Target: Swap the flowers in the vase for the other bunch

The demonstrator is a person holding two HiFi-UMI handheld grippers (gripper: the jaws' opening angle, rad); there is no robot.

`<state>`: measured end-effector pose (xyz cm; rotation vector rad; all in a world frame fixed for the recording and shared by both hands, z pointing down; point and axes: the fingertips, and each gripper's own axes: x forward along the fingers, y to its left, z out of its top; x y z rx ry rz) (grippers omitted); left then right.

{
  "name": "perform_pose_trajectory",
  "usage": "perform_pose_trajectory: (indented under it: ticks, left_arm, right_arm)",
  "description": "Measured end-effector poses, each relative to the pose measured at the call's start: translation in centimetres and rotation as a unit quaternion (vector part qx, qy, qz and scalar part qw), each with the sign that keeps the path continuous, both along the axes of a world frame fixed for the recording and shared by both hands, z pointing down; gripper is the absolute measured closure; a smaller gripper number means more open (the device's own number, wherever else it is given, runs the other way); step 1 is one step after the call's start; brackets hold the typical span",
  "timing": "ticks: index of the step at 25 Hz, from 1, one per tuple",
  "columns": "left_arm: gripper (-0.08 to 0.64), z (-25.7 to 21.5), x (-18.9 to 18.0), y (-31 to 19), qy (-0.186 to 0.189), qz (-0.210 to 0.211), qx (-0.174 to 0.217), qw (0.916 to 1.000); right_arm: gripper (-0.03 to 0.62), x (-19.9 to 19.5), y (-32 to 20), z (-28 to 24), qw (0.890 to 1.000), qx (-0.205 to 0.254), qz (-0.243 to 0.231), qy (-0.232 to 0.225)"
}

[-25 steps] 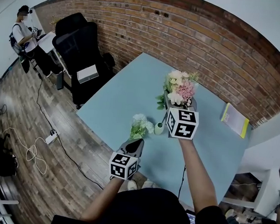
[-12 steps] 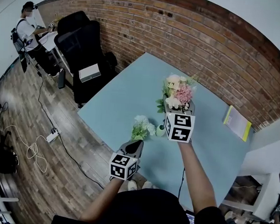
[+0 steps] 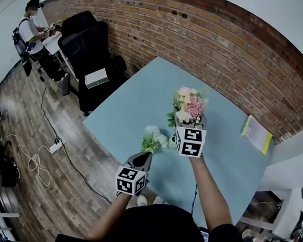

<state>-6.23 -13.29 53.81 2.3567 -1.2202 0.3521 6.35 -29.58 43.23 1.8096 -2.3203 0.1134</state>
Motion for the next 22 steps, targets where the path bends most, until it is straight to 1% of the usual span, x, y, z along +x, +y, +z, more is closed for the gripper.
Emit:
perform_pose_trajectory:
  ticks: [8,13,22]
  left_arm:
    - [0.552,0.5,-0.2,-0.1,-0.002,0.000,-0.003,1.0000]
    - [0.552,0.3,-0.3,-0.1,-0.002,-0.001,-0.001,1.0000]
    - [0.552,0.0,-0.3,-0.1,0.008,-0.003,-0.003,1.0000]
  right_arm:
    - [0.296,-0.4,0.3,2.0,1.000,-0.012,-0.007,-0.001]
    - [0.296,-0.2,0.4,3.2,0.999,-0.028,-0.002,-0.024]
    - [0.295,-0.8,1.0,4.8,0.999,-0.043,-0.011,-0.019]
